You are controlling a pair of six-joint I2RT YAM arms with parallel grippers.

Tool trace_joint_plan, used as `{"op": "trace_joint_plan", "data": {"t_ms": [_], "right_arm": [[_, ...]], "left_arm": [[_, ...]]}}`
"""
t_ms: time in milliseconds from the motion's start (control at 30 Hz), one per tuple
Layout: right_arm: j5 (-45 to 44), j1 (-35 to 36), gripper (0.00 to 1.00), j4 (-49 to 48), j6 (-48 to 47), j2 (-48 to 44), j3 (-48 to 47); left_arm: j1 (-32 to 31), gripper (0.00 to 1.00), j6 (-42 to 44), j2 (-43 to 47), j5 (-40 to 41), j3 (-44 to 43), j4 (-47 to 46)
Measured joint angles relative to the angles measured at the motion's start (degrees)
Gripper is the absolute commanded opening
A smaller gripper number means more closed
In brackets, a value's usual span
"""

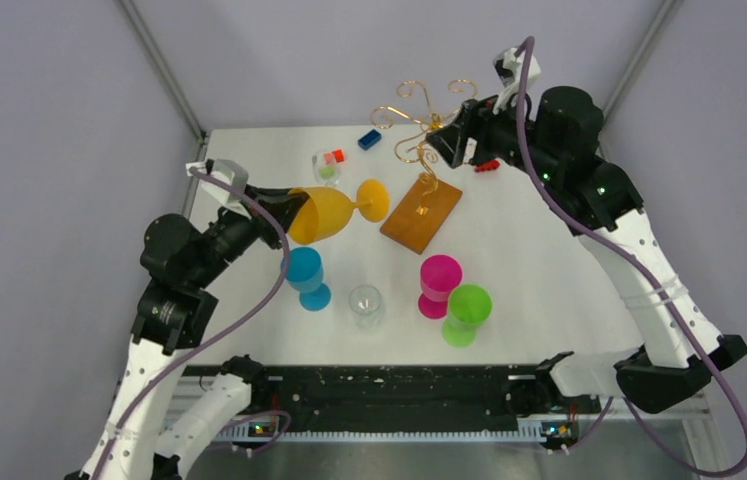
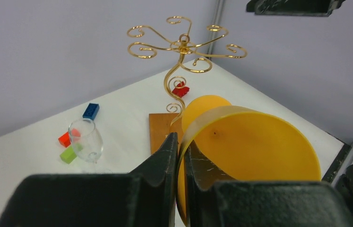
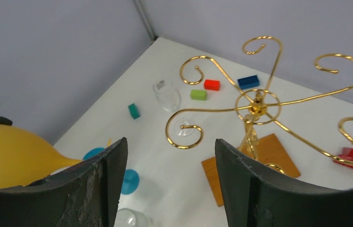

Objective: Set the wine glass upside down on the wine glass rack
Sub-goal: Turn the wine glass upside down at the wine rack.

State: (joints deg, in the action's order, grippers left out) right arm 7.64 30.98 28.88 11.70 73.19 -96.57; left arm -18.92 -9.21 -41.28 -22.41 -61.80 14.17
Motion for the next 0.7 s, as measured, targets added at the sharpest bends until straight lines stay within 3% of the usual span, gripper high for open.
{"op": "trace_joint_plan", "data": {"t_ms": [333,533,700], "right_arm": [[16.55,0.02,0.72,1.29,5.4,2.16,0.02],[21.42,-0.02,0.73,-10.99,16.11,-1.4,8.15],[21.27,-0.02,0.74,-25.35,27.45,-5.05,16.44]], "left_arm": [[0.0,0.0,-1.11,6.64,-1.79,3.89,-11.91],[-0.02,0.0,-5.38,6.51,2.97,9.73,-24.37],[0.0,0.0,-9.88,4.17,8.5,17.14,-41.79]]}}
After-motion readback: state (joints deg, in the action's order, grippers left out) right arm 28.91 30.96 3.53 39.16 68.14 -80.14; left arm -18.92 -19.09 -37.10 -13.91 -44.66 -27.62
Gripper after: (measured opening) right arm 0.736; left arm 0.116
